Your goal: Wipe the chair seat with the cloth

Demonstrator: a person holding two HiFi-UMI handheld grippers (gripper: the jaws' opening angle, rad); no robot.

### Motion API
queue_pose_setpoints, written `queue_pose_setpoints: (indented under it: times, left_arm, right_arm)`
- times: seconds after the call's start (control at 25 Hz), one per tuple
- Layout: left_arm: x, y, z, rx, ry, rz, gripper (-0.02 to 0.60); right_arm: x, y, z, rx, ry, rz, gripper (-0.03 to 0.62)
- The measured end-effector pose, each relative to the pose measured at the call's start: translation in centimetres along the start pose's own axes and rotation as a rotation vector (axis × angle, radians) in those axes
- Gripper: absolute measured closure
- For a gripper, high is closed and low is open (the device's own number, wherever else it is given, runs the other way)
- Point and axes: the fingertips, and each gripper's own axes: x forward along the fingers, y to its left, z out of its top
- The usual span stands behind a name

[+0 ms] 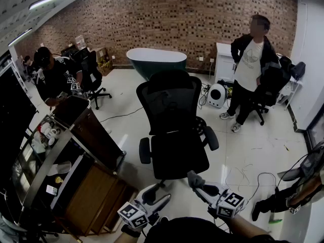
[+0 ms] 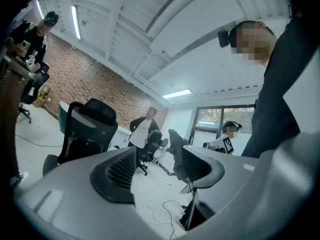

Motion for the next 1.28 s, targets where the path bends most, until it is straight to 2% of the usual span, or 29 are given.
queue_pose_setpoints:
  times: [0.44, 0.64, 0.92, 1.12, 1.28]
  left_arm:
    - [2.2, 0.3, -1.3, -0.001, -0.006, 0.051, 0.270]
    - [2.6, 2.7, -1.6, -0.012, 0.012, 0.074, 0.270]
    - [6.0, 10.1, 0.3, -0.031, 0.014, 0.034, 0.270]
    - [9.0, 18.4, 3.2, -0.067, 0.020, -0.014, 0.268]
    - [10.7, 23.6, 5.6, -0.076, 0.062, -0.078, 0.270]
  right_arm:
    - [-1.0, -3.0, -1.7, 0.026, 0.041, 0.034, 0.563]
    - [0.8, -4.8, -2.0, 0.040, 0.054, 0.044, 0.563]
    - [7.2, -9.2, -0.7, 0.036, 0.076, 0.022, 0.563]
    - [15.1, -13.6, 1.1, 0.051, 0.092, -0.027, 0.563]
    - [21.6, -15.6, 2.2, 0.066, 0.097, -0.051, 0.563]
